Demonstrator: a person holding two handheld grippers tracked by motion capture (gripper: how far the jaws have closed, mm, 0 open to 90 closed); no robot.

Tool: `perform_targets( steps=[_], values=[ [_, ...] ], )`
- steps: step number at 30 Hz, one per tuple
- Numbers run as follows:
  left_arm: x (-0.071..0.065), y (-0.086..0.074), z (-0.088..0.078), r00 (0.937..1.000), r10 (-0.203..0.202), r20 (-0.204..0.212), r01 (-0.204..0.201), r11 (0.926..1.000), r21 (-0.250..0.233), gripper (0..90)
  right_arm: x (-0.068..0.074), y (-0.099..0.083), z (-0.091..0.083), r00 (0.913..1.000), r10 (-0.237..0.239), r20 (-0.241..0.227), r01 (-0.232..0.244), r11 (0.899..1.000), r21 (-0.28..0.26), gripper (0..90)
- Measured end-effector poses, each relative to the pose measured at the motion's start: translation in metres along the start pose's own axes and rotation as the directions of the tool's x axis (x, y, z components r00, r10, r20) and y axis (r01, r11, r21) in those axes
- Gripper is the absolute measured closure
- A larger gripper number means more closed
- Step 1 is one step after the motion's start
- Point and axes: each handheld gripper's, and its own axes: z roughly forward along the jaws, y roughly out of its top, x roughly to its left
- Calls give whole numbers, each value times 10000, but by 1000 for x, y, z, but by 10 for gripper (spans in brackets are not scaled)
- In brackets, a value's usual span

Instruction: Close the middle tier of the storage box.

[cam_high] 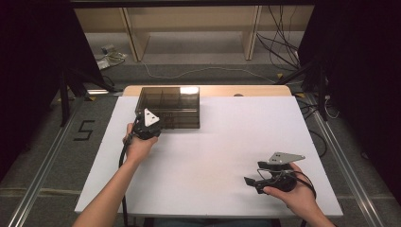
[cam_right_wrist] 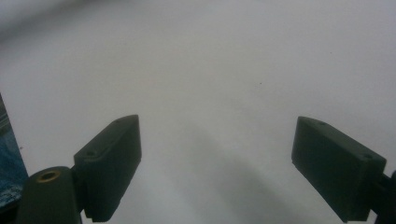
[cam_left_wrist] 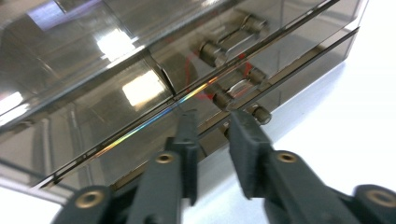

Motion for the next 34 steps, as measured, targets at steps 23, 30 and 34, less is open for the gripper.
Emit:
perform_targets(
  steps=[23, 30, 34],
  values=[
    [-63, -16, -63, 9427, -695, 3263, 958, 9933, -652, 167, 1, 0, 0, 10000, -22, -18, 22, 10000, -33, 167],
    [-87, -38, -88, 9173, -290, 3970, 502, 9978, -432, 165, 1, 0, -1, 10000, -72, -62, 72, 10000, -21, 167],
    [-90, -35, -94, 9153, 53, 4027, 240, 9974, -676, 165, 1, 0, 0, 9999, -117, -93, 117, 9999, -24, 167]
  ],
)
